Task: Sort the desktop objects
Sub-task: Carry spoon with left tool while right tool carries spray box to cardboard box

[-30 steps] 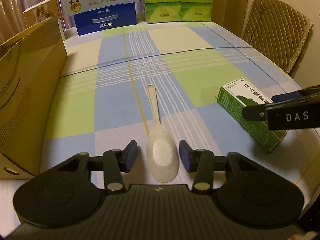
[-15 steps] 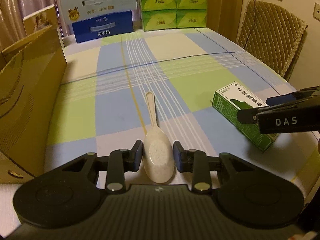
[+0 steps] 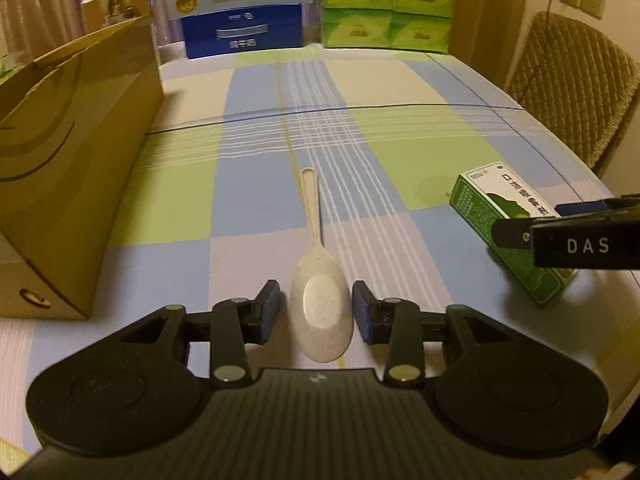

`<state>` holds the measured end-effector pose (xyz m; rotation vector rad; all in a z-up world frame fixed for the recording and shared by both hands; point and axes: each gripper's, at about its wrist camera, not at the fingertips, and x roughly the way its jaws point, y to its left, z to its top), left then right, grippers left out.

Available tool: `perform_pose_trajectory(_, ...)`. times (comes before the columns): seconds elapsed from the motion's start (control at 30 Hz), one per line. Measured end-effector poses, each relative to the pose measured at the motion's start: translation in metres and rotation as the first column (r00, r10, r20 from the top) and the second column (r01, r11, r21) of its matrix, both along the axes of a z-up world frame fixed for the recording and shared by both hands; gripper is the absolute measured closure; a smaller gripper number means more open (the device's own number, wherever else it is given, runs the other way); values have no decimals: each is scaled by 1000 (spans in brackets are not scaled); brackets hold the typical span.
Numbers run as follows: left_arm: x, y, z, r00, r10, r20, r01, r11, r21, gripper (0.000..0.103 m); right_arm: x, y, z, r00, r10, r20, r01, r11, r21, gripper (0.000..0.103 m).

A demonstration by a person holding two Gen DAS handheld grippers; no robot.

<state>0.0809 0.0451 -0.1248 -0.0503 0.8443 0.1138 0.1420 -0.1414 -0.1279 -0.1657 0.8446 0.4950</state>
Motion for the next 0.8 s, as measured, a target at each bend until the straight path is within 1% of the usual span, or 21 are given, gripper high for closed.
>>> perform_pose_trajectory(0.07,0,-1,0,1000,10,2,-10,1000,2,68,0,0,0,1000,-4,2,4,1000,1,30)
perform_pose_trajectory(0.1,0,-1,0,1000,12,1,-12,1000,5,70,0,0,-1,1000,-7,2,7,1000,1,29)
perform_pose_trajectory(0.13,0,-2,0,1000,3,0,-3,1000,6,75,0,0,-1,1000,-10,3,10,1000,-1,29)
perform_pose_trajectory(0.2,1,-5,2,1000,-8,-7,9,1000,30,75,0,0,-1,1000,-12,5,12,1000,-1,29)
perform_pose_trajectory(0.3,1,-4,3,1000,-18,-6,18,1000,26,76,-1,0,-1,1000,-11,10,11,1000,2,29)
perform_pose_trajectory(0.6,-3,-4,24,996,-40,75,37,998,42,76,-2,0,-1,1000,-7,9,7,1000,5,29)
perform_pose_trajectory(0.8,0,-6,32,994,-42,99,39,999,36,76,-1,1,-2,1000,-3,2,3,1000,-4,30)
